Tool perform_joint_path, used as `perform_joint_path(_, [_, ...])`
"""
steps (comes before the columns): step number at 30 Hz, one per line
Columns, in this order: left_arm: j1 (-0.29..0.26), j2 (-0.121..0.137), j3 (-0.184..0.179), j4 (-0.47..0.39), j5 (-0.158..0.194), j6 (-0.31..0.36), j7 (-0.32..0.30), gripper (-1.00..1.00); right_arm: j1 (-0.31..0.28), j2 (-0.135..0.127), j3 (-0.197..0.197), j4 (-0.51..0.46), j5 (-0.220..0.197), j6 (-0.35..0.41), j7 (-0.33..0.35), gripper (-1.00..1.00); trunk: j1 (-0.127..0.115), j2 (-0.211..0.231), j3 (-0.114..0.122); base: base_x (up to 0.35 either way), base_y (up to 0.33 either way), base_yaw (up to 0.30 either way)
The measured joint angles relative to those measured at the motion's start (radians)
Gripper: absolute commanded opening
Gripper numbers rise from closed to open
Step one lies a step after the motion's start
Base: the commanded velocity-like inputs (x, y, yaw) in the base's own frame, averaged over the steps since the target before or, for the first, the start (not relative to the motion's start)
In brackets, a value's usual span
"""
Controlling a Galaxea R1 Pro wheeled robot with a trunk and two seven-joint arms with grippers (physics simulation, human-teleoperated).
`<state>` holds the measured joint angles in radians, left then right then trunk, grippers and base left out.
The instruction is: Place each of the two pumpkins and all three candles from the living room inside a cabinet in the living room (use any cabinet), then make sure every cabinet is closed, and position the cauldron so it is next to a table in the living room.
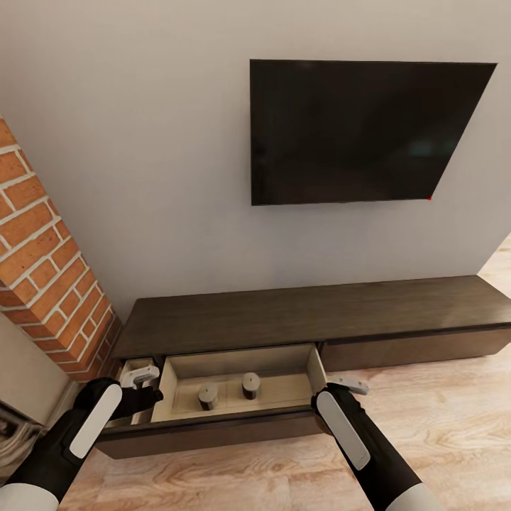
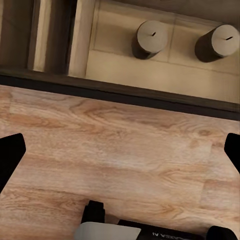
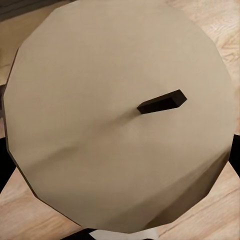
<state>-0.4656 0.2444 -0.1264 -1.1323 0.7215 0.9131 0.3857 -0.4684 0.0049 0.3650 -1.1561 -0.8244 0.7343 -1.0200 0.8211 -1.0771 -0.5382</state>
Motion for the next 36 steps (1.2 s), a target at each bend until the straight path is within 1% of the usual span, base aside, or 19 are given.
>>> perform_joint_path(3, [0.000,0.000,0.000,0.000,0.000,0.000,0.000,1.00,0.000,0.000,0.000,0.001,0.001,0.000,0.000,-1.00,0.000,0.000,0.000,0.000,0.000,0.094])
perform_joint_path(7, [0.000,0.000,0.000,0.000,0.000,0.000,0.000,1.00,0.000,0.000,0.000,0.001,0.000,0.000,0.004,-1.00,0.000,0.000,0.000,0.000,0.000,0.241])
perform_joint_path(12, [0.000,0.000,-0.001,0.000,0.000,0.000,0.000,1.00,0.000,0.000,0.000,0.002,0.000,0.000,0.039,-1.00,0.000,0.000,0.000,0.000,0.000,0.228])
perform_joint_path(17, [0.000,0.000,-0.001,0.000,0.000,0.000,0.001,1.00,0.000,0.000,0.000,0.002,0.001,0.001,0.047,-1.00,0.000,0.000,0.000,0.038,0.000,0.042])
perform_joint_path(23, [0.000,0.000,-0.001,0.000,0.001,0.000,0.000,1.00,0.000,-0.001,0.000,0.003,0.002,0.001,0.049,-1.00,0.000,0.000,0.000,0.181,-0.050,0.113])
perform_joint_path(36, [0.000,-0.001,-0.001,0.000,0.001,-0.001,0.000,1.00,0.000,-0.001,0.000,0.007,0.001,0.000,0.051,-1.00,0.000,0.000,0.000,0.070,-0.028,0.006])
